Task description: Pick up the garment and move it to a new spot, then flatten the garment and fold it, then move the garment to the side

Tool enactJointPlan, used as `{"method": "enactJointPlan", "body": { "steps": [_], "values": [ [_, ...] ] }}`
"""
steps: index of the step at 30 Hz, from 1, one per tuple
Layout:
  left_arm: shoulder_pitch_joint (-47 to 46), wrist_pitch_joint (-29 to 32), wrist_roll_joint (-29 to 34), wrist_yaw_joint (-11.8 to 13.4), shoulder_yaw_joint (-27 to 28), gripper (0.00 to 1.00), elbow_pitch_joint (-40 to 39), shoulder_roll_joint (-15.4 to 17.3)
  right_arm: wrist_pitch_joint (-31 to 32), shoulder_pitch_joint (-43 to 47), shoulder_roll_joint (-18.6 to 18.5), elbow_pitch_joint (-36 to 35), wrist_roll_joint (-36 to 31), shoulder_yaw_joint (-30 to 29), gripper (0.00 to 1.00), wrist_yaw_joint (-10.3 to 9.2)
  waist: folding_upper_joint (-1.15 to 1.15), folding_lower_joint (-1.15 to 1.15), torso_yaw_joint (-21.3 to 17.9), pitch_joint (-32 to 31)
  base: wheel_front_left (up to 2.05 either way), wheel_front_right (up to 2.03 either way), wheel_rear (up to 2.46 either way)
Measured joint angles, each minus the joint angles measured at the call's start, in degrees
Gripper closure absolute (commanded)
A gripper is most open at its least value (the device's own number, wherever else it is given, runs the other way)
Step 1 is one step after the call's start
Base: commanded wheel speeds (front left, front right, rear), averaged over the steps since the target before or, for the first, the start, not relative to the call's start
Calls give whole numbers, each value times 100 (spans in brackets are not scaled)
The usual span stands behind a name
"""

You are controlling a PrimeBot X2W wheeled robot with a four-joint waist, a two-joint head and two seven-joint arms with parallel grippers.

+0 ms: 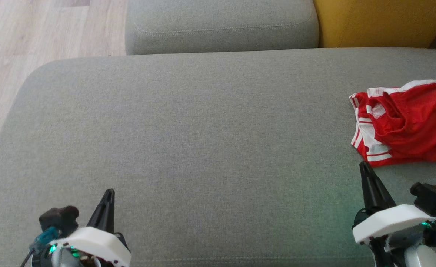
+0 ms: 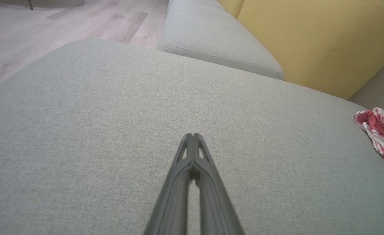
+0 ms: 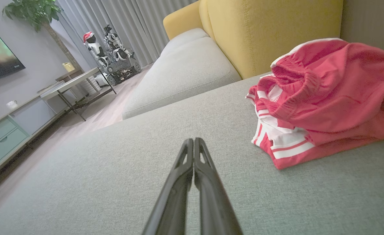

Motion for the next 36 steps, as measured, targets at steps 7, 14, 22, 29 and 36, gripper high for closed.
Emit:
{"method": "enactJointPlan", "body": {
  "steps": [7,14,22,29,36],
  "values": [
    [-71,99,-383,-151,185,100,79,-88,1,-14,0,57,480,-51,100,0,0,0,-2,5,0,0,0],
    [-75,200,-715,-249,344,100,116,-197,44,-32,-1,107,892,-78,100,0,0,0,-4,9,0,0,0],
    [-104,302,-1149,-408,548,100,192,-313,45,-127,-1,180,1435,-120,100,0,0,0,-7,15,0,0,0],
    [-148,397,-1530,-556,735,100,255,-420,53,-131,-1,254,1924,-158,100,0,0,0,-9,20,0,0,0],
    [-188,503,-1907,-689,923,100,299,-546,93,-184,-1,314,2392,-198,100,0,0,0,-11,25,0,0,0]
  ]
}}
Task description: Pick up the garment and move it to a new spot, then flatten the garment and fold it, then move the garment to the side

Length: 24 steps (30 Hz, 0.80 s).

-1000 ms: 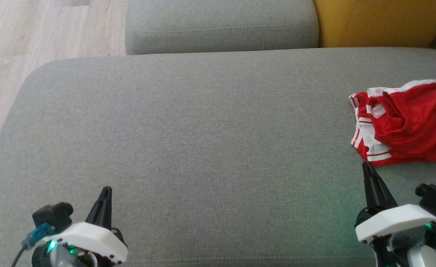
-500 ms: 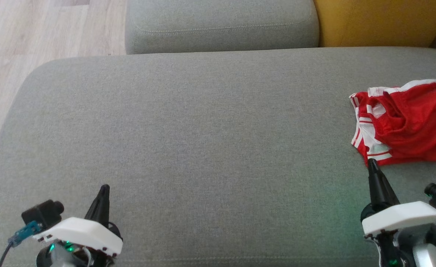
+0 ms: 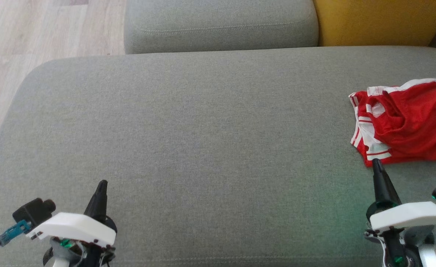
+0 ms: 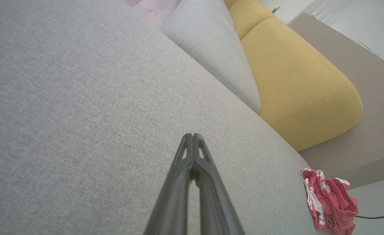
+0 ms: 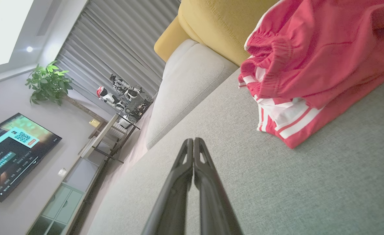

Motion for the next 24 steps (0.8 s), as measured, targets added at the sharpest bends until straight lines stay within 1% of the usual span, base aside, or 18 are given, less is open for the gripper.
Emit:
{"method": "enactJointPlan", "body": {
  "steps": [19,21,24],
  "values": [
    [-93,257,-966,-325,508,100,164,-288,11,-83,0,171,1227,-105,100,0,0,0,-6,13,0,0,0],
    [-118,296,-1127,-423,570,100,177,-341,26,-131,0,198,1422,-120,100,0,0,0,-7,15,0,0,0],
    [-118,345,-1290,-477,664,100,207,-399,37,-184,0,230,1639,-141,100,0,0,0,-8,17,0,0,0]
  ]
}}
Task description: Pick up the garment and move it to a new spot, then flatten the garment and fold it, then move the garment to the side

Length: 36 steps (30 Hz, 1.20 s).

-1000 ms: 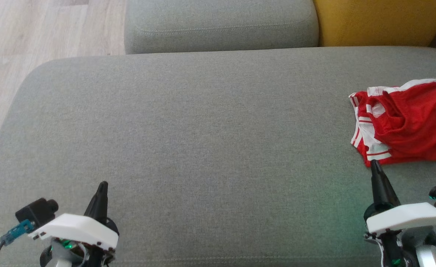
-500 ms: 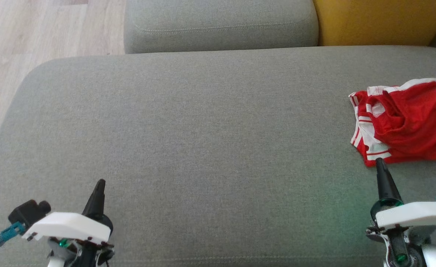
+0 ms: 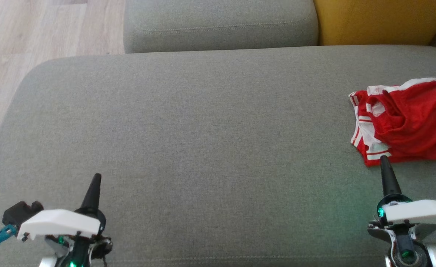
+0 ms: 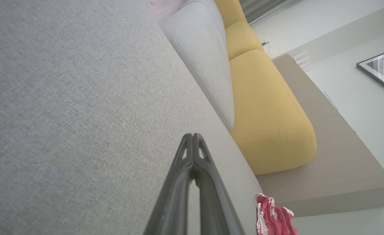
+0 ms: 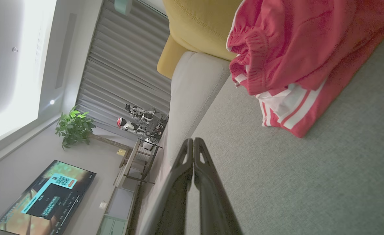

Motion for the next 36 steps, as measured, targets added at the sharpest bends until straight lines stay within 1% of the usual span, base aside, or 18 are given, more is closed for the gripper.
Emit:
{"method": "enactJointPlan", "body": {
  "steps": [4,20,23,31,36],
  "values": [
    [-2,57,-207,-54,104,100,46,-42,14,0,0,40,261,-20,100,0,0,0,-1,3,0,0,0],
    [-118,302,-1054,-399,564,100,175,-336,48,-118,0,179,1346,-126,100,0,0,0,-6,14,0,0,0],
    [-118,310,-1150,-409,619,100,191,-359,65,-121,0,203,1484,-135,100,0,0,0,-7,15,0,0,0],
    [-161,447,-1572,-554,834,100,269,-500,66,-136,0,279,2016,-174,100,0,0,0,-10,21,0,0,0],
    [-199,512,-1829,-673,990,100,320,-571,73,-164,0,326,2353,-211,100,0,0,0,-11,24,0,0,0]
  ]
}}
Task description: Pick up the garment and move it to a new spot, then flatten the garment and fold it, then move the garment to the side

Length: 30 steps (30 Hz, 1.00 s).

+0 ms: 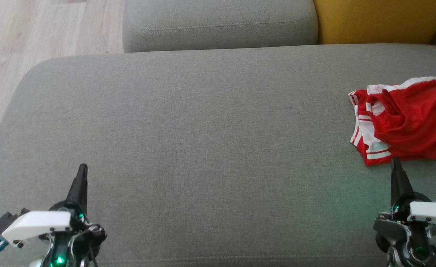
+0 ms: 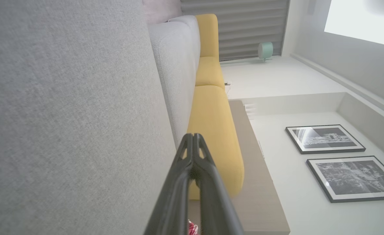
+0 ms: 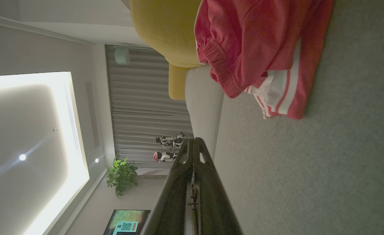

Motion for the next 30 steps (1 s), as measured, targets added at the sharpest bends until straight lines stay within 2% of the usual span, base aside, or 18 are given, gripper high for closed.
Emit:
{"method": "enactJointPlan", "body": {
  "steps": [9,30],
  "values": [
    [-44,136,-453,-174,216,100,52,-152,43,-77,0,83,571,-60,100,0,0,0,-3,6,0,0,0],
    [-47,143,-472,-174,277,100,67,-167,43,-77,0,85,570,-71,100,0,0,0,-3,6,0,0,0]
  ]
}}
